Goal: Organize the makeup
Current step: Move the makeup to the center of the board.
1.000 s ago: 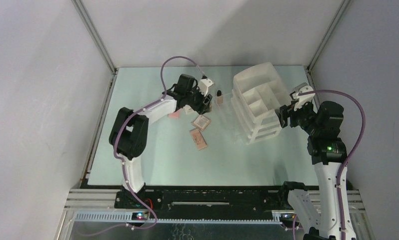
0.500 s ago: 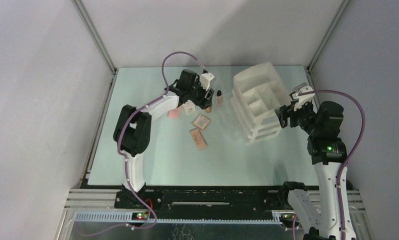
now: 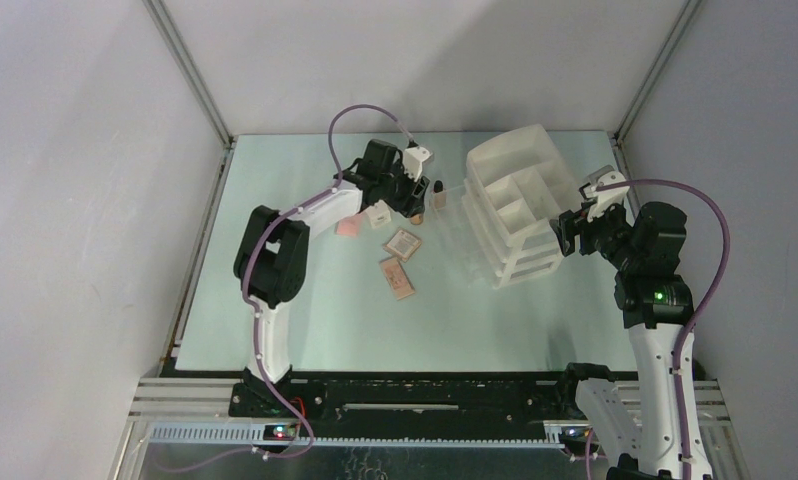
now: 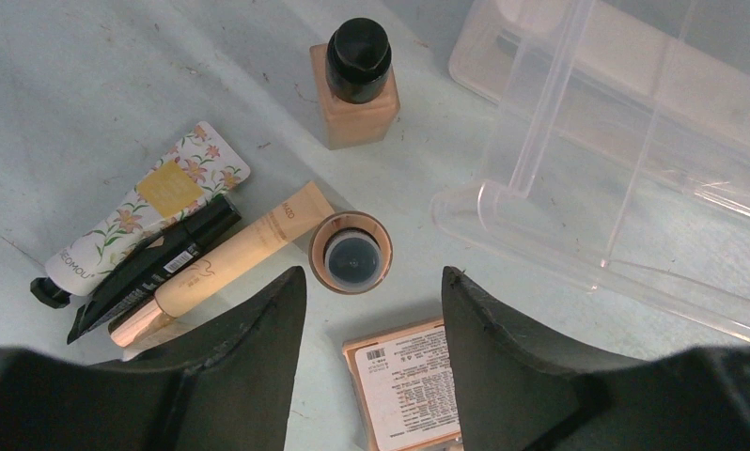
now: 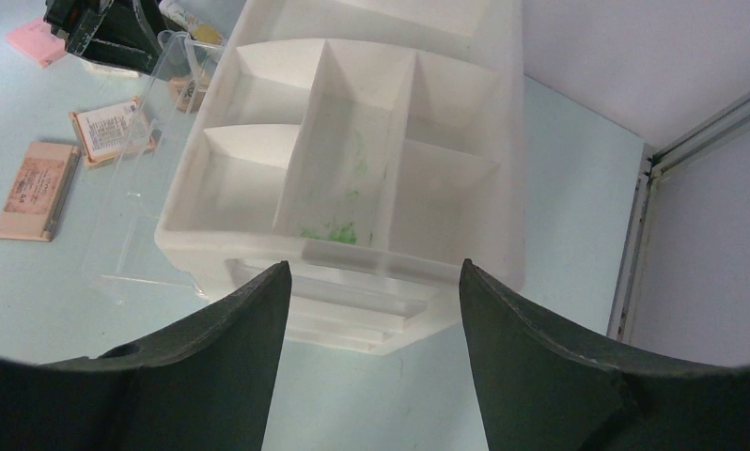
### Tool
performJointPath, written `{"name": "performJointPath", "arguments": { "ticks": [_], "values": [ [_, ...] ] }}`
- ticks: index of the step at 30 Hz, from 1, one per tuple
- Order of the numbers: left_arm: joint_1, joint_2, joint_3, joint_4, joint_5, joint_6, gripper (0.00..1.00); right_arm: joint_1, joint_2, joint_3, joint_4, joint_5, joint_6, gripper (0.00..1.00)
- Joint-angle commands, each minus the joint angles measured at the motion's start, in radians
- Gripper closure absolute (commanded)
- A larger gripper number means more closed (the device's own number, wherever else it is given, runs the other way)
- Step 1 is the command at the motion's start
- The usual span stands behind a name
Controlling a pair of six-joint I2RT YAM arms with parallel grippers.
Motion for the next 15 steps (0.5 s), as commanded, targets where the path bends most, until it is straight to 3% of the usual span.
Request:
{"name": "performJointPath", "arguments": {
  "ticks": [1,15],
  "values": [
    [-0.005,0.006,0.069,0.013,-0.015,-0.017,0.42,-0.006,0.001,0.000,0.013,-0.004,-0.014,0.26],
    [-0.005,0.051,0.129,-0.008,-0.018,-0.025,0.47,-0.009,0.000,0.001,0.012,-0.004,-0.015,0.26]
  ]
}}
